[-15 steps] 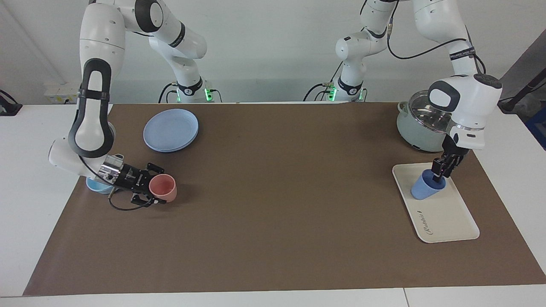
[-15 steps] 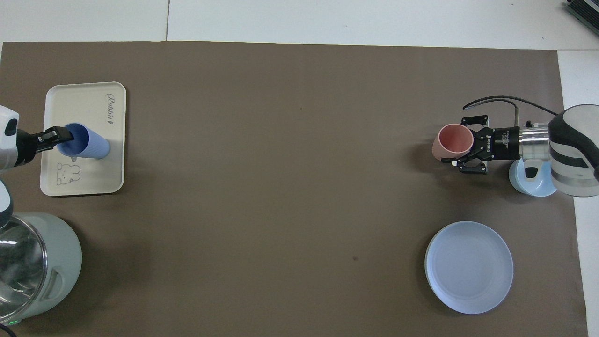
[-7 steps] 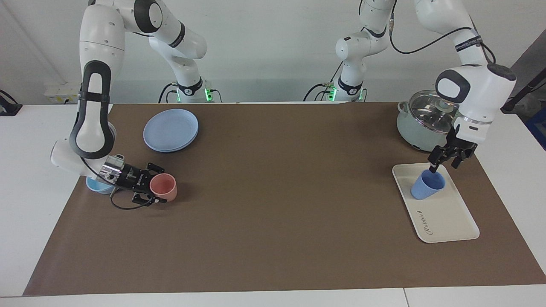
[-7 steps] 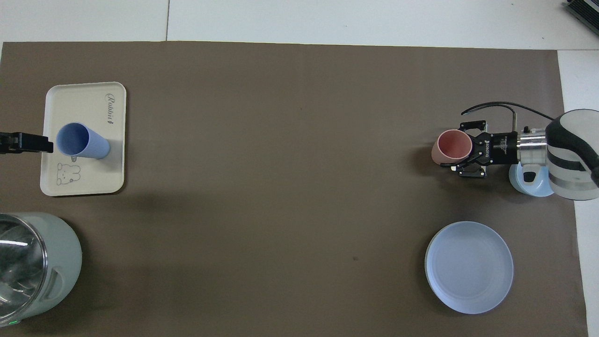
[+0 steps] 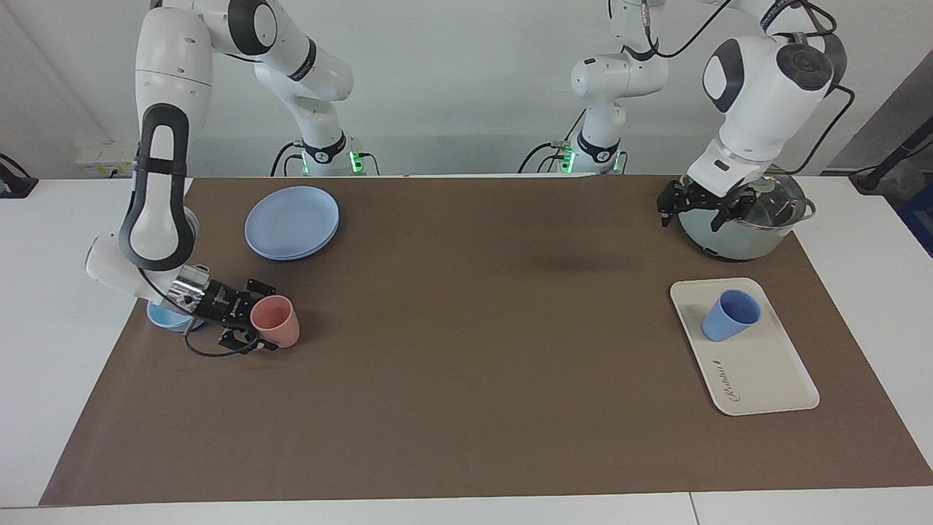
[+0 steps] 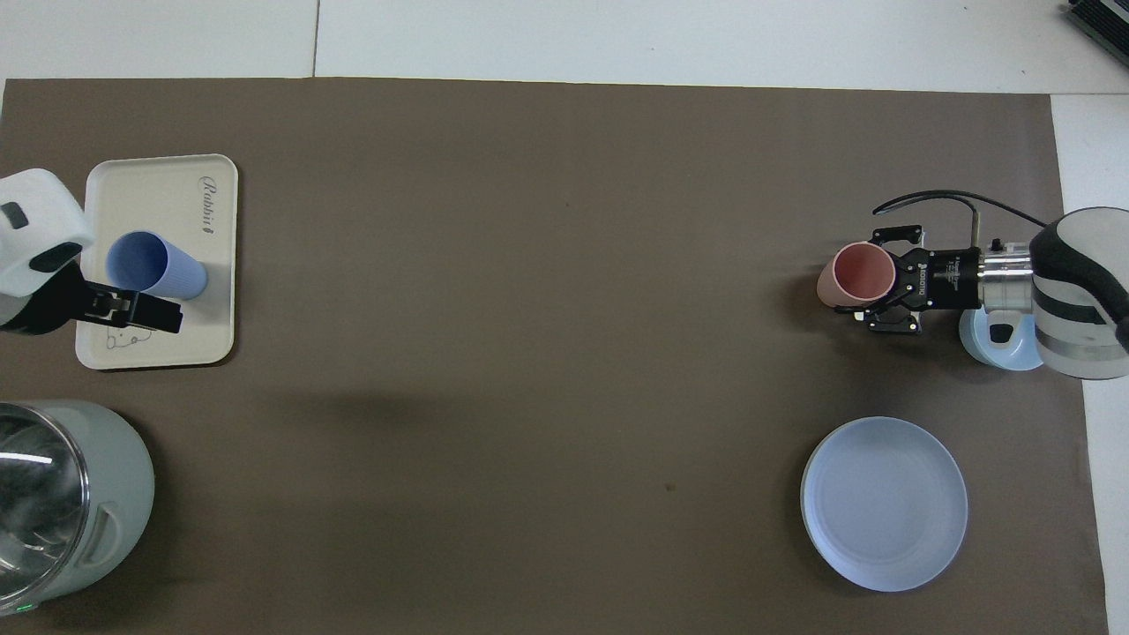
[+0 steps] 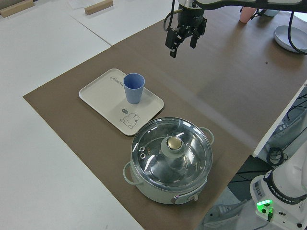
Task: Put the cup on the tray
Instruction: 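Release the pink cup on the table with the right gripper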
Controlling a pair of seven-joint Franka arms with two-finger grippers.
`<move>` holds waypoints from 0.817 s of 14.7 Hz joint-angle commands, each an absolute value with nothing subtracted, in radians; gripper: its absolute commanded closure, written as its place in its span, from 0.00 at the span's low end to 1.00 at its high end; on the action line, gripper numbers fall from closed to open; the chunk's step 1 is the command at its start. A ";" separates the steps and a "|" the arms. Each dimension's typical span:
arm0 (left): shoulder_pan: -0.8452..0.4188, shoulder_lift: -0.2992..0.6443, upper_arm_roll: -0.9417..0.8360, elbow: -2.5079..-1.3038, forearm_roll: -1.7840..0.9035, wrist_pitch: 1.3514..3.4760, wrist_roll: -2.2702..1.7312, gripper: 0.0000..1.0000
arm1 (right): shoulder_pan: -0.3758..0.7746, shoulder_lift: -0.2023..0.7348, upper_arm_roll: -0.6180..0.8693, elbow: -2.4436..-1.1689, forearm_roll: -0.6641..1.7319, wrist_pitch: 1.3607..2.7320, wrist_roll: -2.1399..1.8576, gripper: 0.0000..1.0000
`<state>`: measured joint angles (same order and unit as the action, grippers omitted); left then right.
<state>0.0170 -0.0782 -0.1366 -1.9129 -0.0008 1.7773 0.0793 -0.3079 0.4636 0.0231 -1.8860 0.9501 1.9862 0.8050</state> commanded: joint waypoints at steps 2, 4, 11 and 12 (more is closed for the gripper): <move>-0.078 -0.117 -0.124 -1.945 0.018 1.795 -0.110 0.00 | -0.327 0.423 0.018 -1.907 0.872 2.009 0.756 0.05; -0.075 -0.109 -0.123 -1.925 0.018 1.813 -0.127 0.00 | -0.327 0.404 0.012 -1.899 0.772 2.038 0.704 0.02; -0.011 -0.060 -0.110 -1.723 0.021 1.712 -0.028 0.00 | -0.310 0.276 0.020 -1.901 0.380 2.092 0.332 0.01; 0.001 -0.061 -0.109 -1.703 0.020 1.703 -0.011 0.00 | -0.307 0.258 0.020 -1.901 0.329 2.088 0.284 0.01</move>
